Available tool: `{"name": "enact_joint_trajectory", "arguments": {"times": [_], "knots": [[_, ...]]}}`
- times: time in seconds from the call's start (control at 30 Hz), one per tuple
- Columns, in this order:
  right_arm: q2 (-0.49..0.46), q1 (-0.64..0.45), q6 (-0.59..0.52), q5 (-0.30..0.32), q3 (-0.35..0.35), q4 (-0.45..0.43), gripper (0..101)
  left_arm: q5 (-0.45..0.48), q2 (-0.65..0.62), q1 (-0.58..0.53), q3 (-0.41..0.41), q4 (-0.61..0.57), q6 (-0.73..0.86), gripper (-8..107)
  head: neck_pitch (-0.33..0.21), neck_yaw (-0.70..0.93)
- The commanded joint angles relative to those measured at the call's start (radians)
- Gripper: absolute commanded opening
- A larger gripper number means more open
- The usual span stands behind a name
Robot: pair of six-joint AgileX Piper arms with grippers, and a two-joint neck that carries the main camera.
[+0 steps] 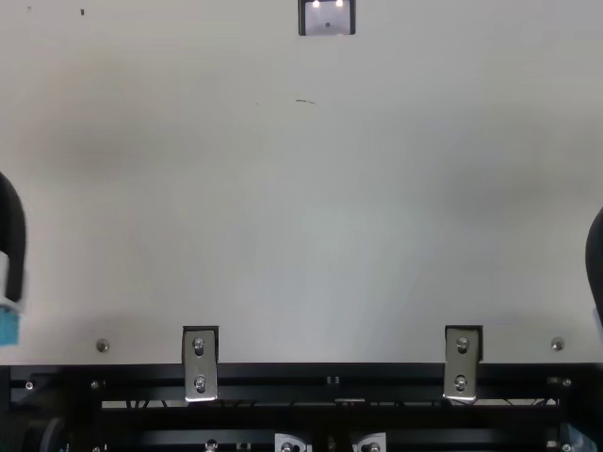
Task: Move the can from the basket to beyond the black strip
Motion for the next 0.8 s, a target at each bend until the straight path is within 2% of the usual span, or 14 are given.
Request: {"name": "enact_joint_trajectory", "arguments": {"times": [0.0, 0.2, 0.37, 0.77], "knots": [[0.0, 0.0, 0.0, 0.0, 0.0, 0.0, 101, -0.016, 0.063, 0.015, -0.037, 0.015, -0.021, 90, -0.024, 0.013], [0.0, 0.0, 0.0, 0.0, 0.0, 0.0, 101, -0.036, 0.223, 0.084, -0.14, 0.069, -0.065, 90, -0.024, 0.013], [0.0, 0.0, 0.0, 0.0, 0.0, 0.0, 101, -0.058, 0.367, 0.168, -0.201, 0.088, -0.041, 90, -0.024, 0.013], [0.0, 0.0, 0.0, 0.0, 0.0, 0.0, 101, -0.184, 0.733, 0.418, -0.25, -0.048, 0.258, 90, -0.024, 0.013]]}}
